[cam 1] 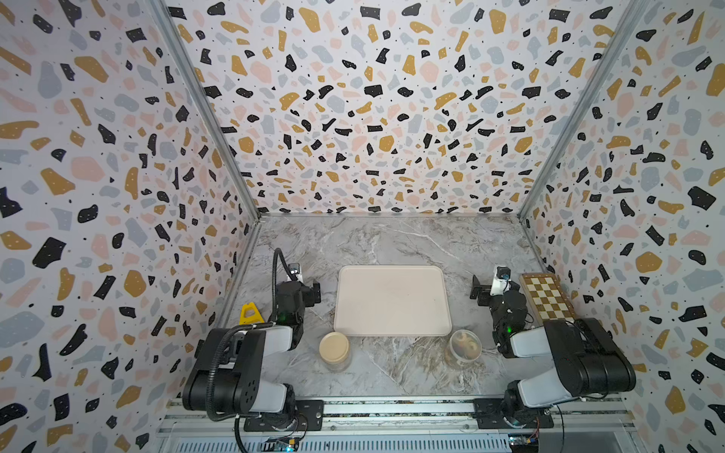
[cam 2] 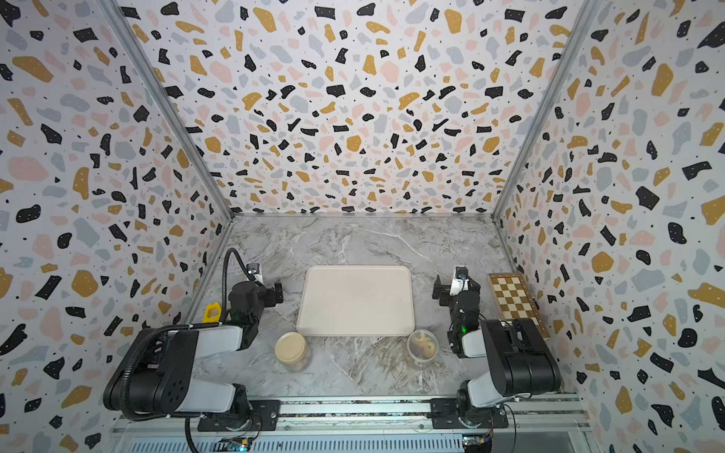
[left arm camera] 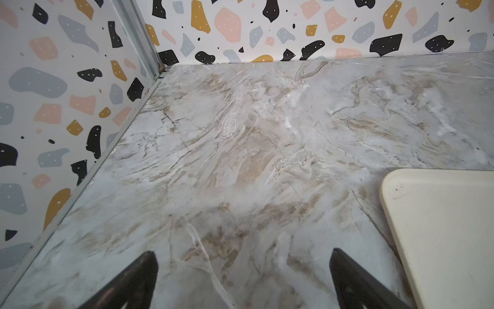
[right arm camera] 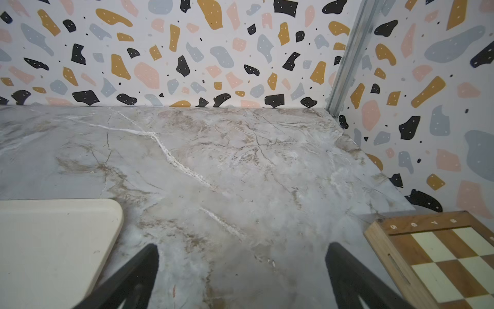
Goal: Pour the cookies out of the jar
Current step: Pick up the jar from the center of the board.
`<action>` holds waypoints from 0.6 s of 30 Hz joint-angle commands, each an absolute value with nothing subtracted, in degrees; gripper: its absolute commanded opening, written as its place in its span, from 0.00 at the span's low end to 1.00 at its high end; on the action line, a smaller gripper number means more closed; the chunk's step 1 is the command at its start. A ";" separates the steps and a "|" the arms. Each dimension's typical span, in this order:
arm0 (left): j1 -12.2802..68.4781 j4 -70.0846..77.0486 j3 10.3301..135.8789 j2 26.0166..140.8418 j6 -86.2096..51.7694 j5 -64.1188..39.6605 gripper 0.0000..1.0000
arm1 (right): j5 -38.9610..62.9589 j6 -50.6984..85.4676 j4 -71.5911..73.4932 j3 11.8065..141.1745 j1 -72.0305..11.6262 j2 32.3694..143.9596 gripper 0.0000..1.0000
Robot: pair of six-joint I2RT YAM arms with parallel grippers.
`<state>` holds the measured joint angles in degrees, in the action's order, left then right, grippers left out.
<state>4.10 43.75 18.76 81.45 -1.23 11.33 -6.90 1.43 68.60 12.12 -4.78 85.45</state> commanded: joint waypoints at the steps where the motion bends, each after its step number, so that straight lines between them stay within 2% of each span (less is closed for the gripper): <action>1: 3.69 44.71 19.51 80.73 -1.24 10.72 0.99 | -5.89 0.19 68.95 12.37 -5.30 84.39 0.99; 18: 3.69 44.25 19.69 80.71 -1.24 10.74 0.99 | -4.07 0.66 68.99 12.37 -4.22 84.53 0.99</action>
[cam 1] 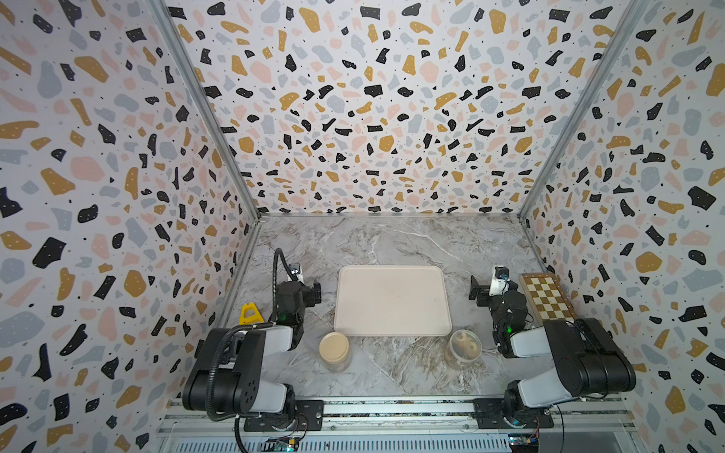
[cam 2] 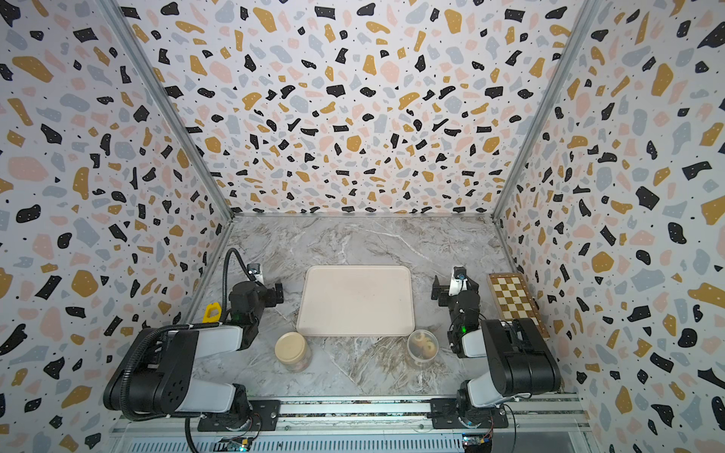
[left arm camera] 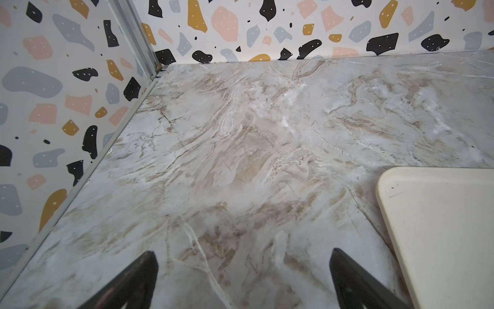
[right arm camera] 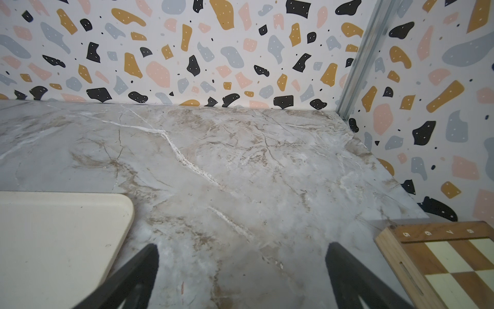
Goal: Pour the cookies out of the jar
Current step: Pick up the jar from the center of the board.
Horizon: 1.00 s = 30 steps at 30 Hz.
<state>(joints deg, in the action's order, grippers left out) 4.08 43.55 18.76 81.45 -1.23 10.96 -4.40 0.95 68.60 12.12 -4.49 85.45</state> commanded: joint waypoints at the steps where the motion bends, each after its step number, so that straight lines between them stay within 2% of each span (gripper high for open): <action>1: 3.69 44.23 19.63 80.61 -1.28 10.78 0.99 | -4.05 0.66 68.95 12.35 -4.28 84.44 0.99; 3: 3.69 44.44 19.40 80.17 -1.38 10.94 0.99 | -6.21 0.69 69.12 12.71 -4.89 83.97 0.99; 4: 3.92 42.69 20.44 79.11 -1.58 13.03 0.99 | -11.72 1.59 64.38 14.97 -6.22 82.12 0.99; 5: 4.04 32.65 24.73 76.61 -2.49 14.80 0.99 | -17.79 3.14 53.70 19.61 -7.13 78.99 0.99; 7: 4.02 18.46 33.24 73.66 -3.63 18.68 0.99 | -22.26 9.80 32.63 30.89 -7.17 74.41 0.99; 8: 4.28 15.24 36.38 72.05 -6.73 24.30 0.99 | -23.35 15.44 19.32 38.08 -7.00 72.44 0.99; 10: 4.09 3.22 43.56 67.94 -16.87 30.57 0.99 | -22.64 24.83 4.17 46.22 -6.80 70.53 0.99; 11: 4.15 -4.60 47.94 66.41 -21.88 30.19 0.99 | -24.70 35.67 -1.61 47.43 -6.41 70.15 0.99; 12: 4.13 -9.44 50.73 65.59 -24.72 27.33 1.00 | -22.14 44.37 -8.73 48.64 -4.44 69.98 1.00; 13: 4.20 -14.27 53.22 65.11 -26.90 22.72 0.97 | -11.77 43.46 -10.83 49.42 -1.08 69.95 0.93; 14: 4.52 -17.54 55.13 64.90 -28.51 17.47 0.94 | -7.76 42.57 -13.84 51.35 -1.02 70.47 0.87; 16: 6.55 -22.74 57.45 64.32 -30.83 10.11 0.88 | -15.87 43.22 -27.27 58.25 -7.32 71.74 0.90; 18: 10.25 -27.38 58.71 63.28 -31.03 6.37 0.87 | -25.49 46.33 -37.38 63.44 -15.04 71.96 0.99; 19: 12.30 -29.62 59.04 62.56 -30.35 4.93 0.87 | -26.60 47.65 -42.50 65.86 -17.94 72.28 0.99; 22: 17.31 -34.27 58.57 59.54 -29.05 1.29 0.85 | -25.68 49.82 -52.52 68.13 -25.03 70.97 1.00; 25: 21.18 -35.70 55.86 55.32 -31.15 -0.67 0.85 | -24.80 48.70 -53.31 62.71 -31.92 64.96 0.99; 27: 23.40 -35.99 54.54 53.36 -32.46 -2.71 0.85 | -18.24 45.33 -53.28 60.56 -32.74 62.56 0.99; 29: 25.89 -36.36 53.34 51.87 -33.00 -2.64 0.85 | -12.92 44.36 -55.59 59.42 -33.59 62.14 0.93; 30: 26.67 -36.45 52.78 51.47 -33.35 -2.70 0.85 | -11.72 44.29 -56.29 58.78 -34.55 61.90 0.93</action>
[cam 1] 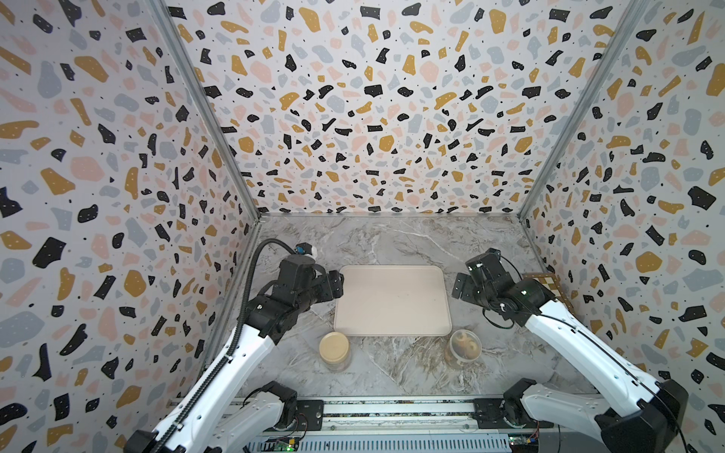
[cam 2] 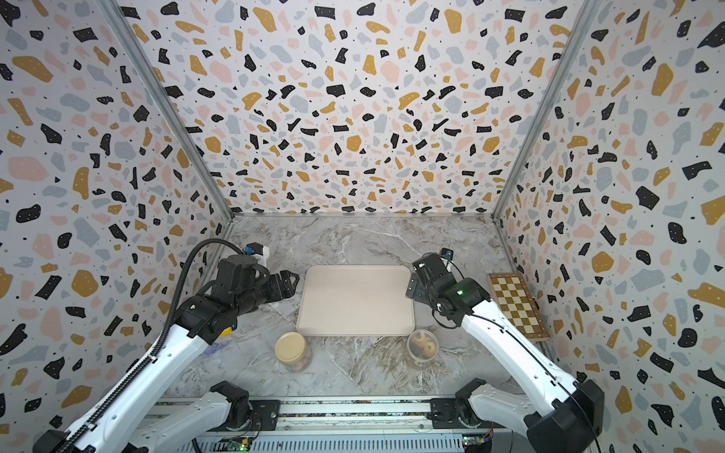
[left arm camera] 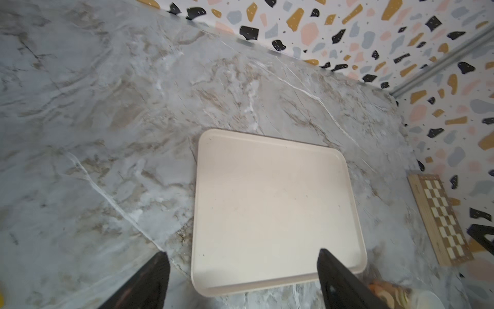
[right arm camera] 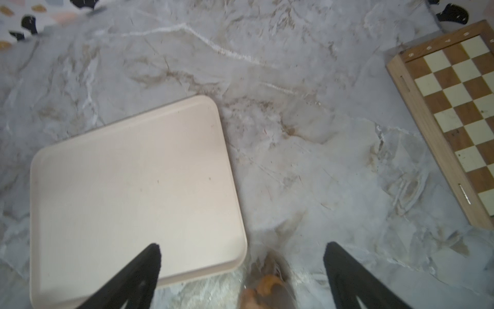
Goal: Pour the cookies out of the jar
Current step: Pick up the jar from the center of the board.
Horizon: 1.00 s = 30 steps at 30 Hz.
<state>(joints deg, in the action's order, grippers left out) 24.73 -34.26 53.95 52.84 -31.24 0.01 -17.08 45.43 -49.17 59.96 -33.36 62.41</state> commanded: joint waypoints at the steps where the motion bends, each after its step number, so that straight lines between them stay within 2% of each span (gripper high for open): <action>1: 27.40 -36.39 52.21 51.12 -33.52 -3.02 0.85 | -11.69 44.80 -57.57 58.47 -36.14 61.74 0.93; 4: 28.04 -36.84 50.80 50.41 -33.78 -2.49 0.84 | -14.07 46.66 -61.06 58.49 -39.90 61.56 1.00; 10: 28.04 -35.64 49.46 47.60 -34.10 -2.25 0.86 | -8.85 46.34 -60.04 54.94 -41.14 62.32 0.99; 16: 28.04 -34.60 47.91 45.67 -34.98 -4.03 0.86 | -7.87 47.93 -56.51 49.98 -43.16 58.32 0.99; 30: 28.04 -32.36 44.89 44.84 -36.87 -7.32 0.86 | -5.22 48.68 -52.68 43.06 -43.57 58.15 0.99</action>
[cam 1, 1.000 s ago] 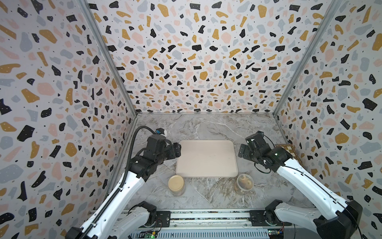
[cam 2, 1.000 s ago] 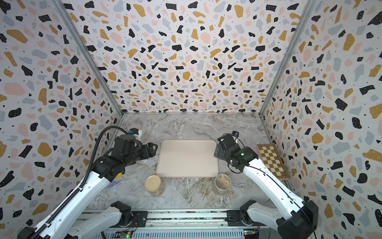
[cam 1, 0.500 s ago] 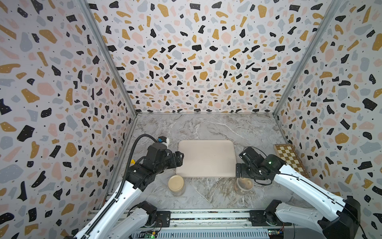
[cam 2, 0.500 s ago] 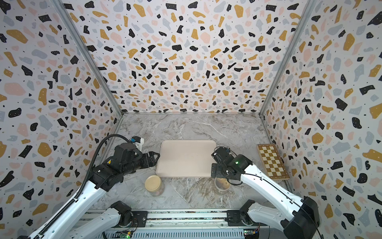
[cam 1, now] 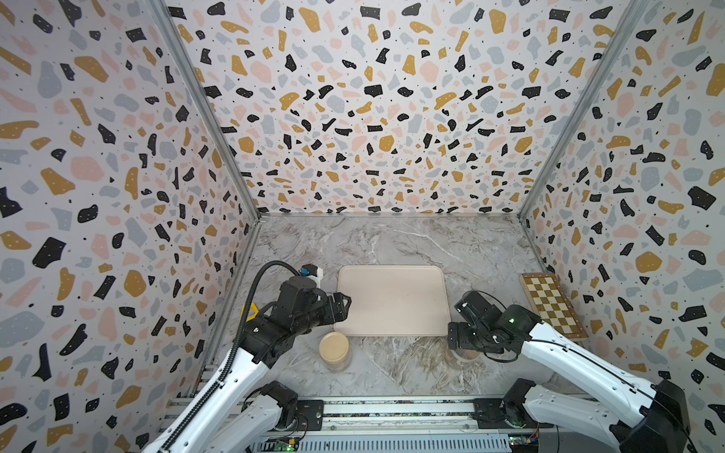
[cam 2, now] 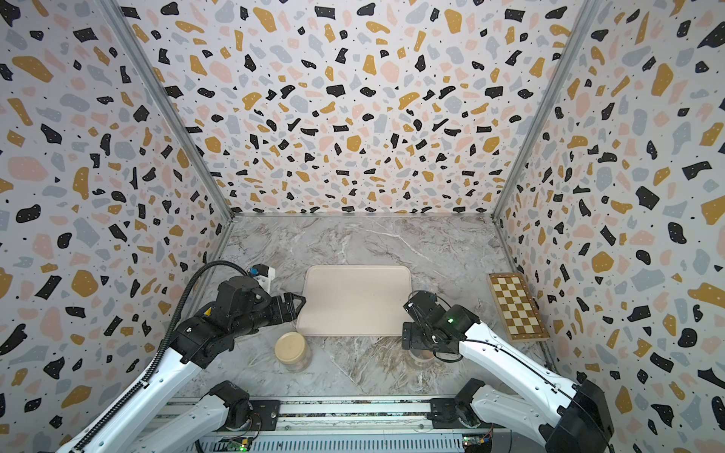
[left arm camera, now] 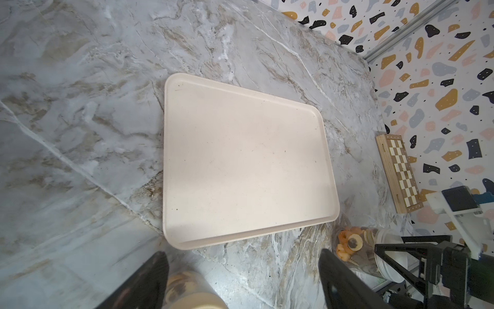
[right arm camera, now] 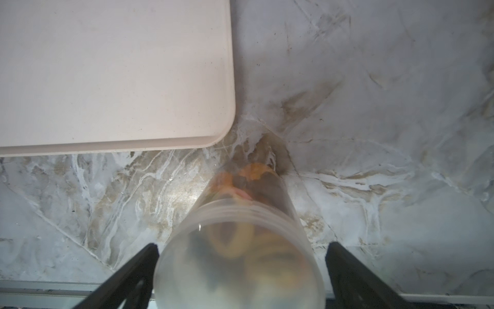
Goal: Pour the cookies out of the jar
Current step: Pick up the jar from the center of the board.
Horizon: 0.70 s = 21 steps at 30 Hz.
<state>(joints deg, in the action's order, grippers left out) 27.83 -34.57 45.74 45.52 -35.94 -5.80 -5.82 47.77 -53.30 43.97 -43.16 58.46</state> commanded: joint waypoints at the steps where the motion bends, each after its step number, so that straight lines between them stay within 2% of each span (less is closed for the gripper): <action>1: 28.04 -32.40 44.93 45.16 -36.84 -7.58 0.85 | -5.19 48.74 -52.48 42.66 -43.72 58.27 0.99; 21: 28.04 -32.26 44.34 47.25 -35.79 -9.10 0.84 | -4.13 50.39 -50.73 38.65 -45.76 59.90 1.00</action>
